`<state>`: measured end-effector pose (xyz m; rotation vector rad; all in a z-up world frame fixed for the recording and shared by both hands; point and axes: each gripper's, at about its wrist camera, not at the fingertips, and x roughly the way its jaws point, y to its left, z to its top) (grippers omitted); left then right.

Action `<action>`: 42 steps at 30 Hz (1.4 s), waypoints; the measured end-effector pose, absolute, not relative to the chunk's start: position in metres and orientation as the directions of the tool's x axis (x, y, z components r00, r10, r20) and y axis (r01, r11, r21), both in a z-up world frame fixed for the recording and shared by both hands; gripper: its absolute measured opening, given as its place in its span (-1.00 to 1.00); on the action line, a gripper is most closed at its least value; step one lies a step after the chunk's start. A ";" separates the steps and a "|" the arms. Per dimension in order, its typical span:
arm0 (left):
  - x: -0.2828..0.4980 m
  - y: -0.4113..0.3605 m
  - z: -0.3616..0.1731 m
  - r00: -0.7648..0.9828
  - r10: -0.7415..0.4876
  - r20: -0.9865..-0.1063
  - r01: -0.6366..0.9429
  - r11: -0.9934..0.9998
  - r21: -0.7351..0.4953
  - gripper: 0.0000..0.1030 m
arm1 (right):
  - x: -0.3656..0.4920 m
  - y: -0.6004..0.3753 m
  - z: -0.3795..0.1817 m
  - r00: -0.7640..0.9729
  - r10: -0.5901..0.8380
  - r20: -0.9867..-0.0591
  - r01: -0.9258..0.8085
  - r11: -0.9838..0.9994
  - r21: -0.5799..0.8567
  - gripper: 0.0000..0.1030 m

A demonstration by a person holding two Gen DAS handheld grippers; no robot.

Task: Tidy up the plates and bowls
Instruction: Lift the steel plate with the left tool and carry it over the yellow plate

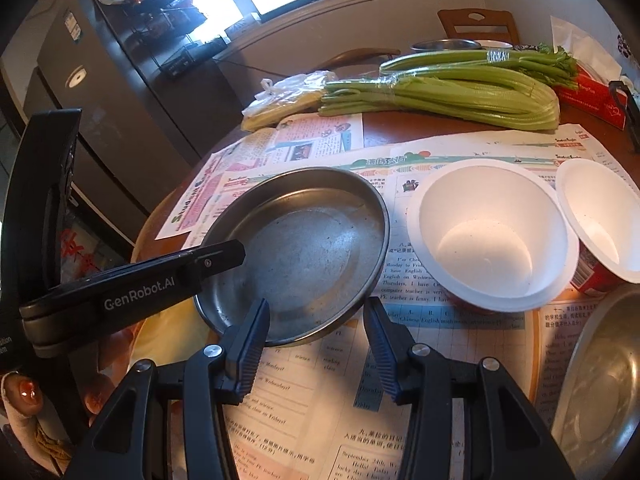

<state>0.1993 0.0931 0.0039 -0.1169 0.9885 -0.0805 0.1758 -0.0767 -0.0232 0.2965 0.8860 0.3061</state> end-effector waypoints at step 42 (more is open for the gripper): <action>0.124 0.144 0.049 0.670 0.011 -0.742 -0.138 0.984 -0.110 -0.39 | 0.151 -0.025 0.028 0.619 0.491 -0.613 -0.398 0.869 0.295 -0.04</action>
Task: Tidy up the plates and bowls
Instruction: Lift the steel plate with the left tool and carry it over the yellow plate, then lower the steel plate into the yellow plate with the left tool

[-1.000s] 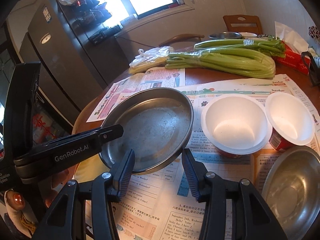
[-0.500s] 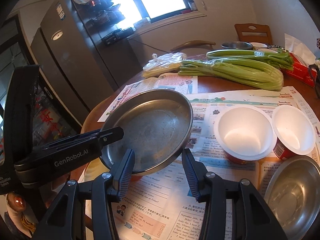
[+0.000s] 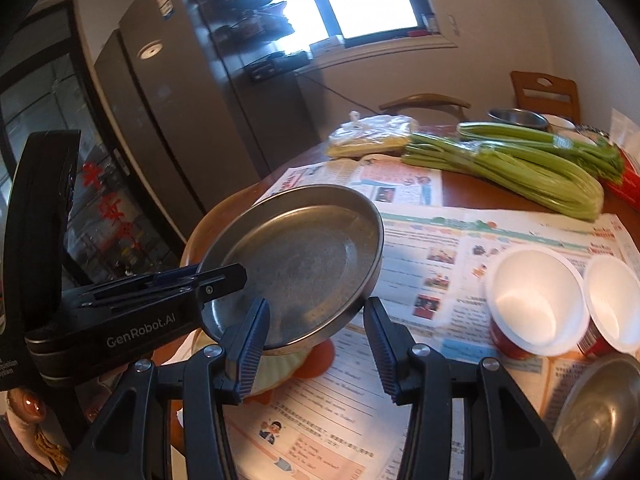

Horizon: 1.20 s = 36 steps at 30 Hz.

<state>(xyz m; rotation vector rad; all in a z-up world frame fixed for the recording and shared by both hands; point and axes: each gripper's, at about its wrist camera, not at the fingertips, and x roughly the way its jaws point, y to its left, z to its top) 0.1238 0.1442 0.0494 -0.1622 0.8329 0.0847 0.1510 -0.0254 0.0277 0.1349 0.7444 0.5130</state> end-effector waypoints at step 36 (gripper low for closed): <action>0.104 0.204 -0.025 0.604 0.021 -0.797 -0.264 0.949 -0.175 -0.31 | 0.156 0.048 -0.026 0.449 0.521 -0.726 -0.567 0.794 0.219 -0.04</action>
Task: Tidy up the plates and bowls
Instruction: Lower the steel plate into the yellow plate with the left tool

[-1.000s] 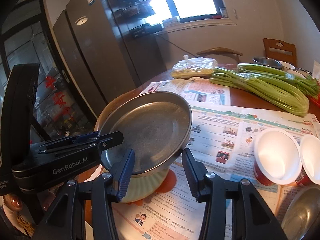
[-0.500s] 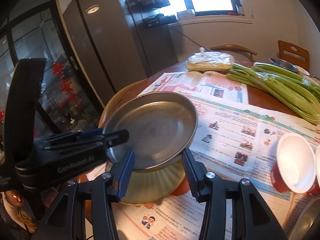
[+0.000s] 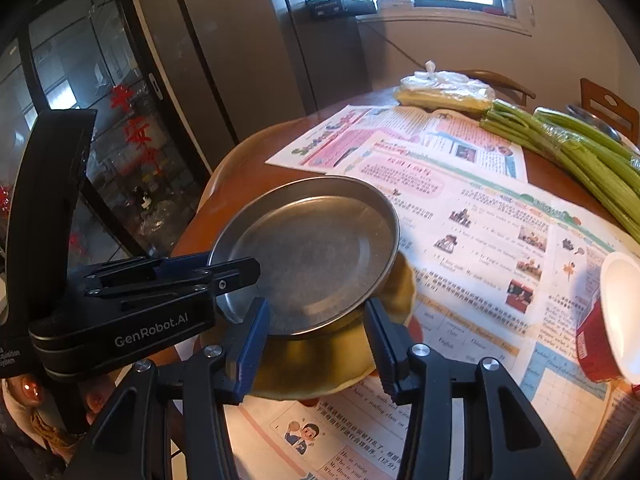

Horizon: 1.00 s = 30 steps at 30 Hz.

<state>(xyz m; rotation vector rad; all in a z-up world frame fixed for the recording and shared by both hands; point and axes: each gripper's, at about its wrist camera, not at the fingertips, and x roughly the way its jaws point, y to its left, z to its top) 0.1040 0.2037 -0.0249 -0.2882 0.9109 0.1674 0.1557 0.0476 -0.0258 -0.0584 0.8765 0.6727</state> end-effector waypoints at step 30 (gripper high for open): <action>0.085 0.201 -0.024 0.624 0.021 -0.781 -0.263 0.947 -0.184 -0.31 | 0.143 0.037 -0.020 0.485 0.515 -0.707 -0.589 0.790 0.171 -0.04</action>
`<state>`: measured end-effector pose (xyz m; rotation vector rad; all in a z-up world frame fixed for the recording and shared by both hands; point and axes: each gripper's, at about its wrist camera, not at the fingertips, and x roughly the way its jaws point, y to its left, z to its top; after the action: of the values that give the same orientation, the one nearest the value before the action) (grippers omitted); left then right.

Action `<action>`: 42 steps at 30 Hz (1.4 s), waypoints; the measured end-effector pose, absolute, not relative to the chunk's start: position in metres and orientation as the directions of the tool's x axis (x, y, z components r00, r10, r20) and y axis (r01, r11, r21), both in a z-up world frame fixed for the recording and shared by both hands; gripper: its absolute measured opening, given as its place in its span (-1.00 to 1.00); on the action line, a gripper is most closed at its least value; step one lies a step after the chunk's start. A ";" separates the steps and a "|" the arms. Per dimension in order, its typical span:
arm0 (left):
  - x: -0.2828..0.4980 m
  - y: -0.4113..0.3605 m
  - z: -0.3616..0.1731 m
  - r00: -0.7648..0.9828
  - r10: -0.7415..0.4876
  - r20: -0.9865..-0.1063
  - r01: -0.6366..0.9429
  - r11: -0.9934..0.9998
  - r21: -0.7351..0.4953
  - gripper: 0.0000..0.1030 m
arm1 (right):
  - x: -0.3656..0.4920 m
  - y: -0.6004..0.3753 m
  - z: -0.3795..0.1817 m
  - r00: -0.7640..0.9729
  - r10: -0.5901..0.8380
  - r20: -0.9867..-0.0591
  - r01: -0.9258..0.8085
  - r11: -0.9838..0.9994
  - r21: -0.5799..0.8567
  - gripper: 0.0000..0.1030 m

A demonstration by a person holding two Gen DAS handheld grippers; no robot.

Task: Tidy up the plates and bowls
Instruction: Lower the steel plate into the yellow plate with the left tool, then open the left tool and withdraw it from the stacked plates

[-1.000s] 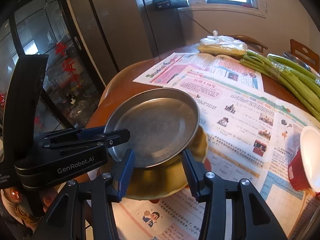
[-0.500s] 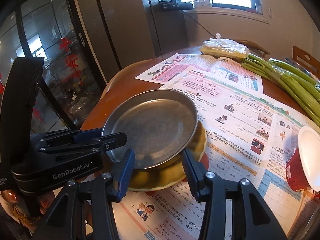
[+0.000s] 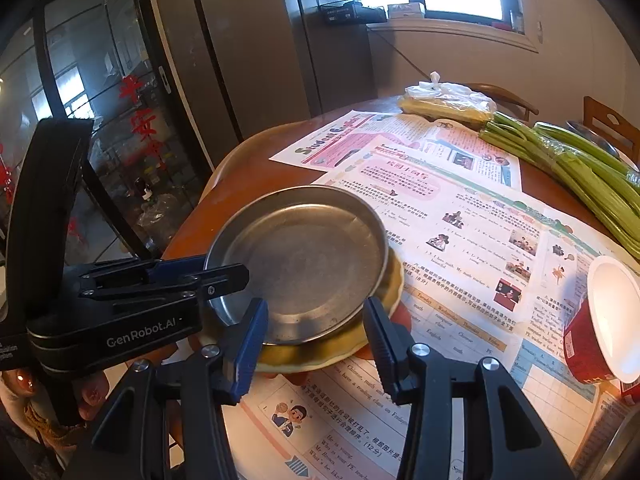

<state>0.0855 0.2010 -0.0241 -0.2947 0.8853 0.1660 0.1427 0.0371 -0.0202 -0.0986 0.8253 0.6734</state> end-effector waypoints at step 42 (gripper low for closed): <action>0.092 0.223 -0.039 0.620 -0.089 -0.779 -0.347 0.860 -0.375 0.00 | 0.161 0.013 -0.030 0.480 0.520 -0.707 -0.492 0.826 0.274 -0.03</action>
<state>0.0925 0.2229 -0.0385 -0.5326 0.8996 0.1569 0.1613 0.0131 -0.0298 0.0351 0.8749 0.6173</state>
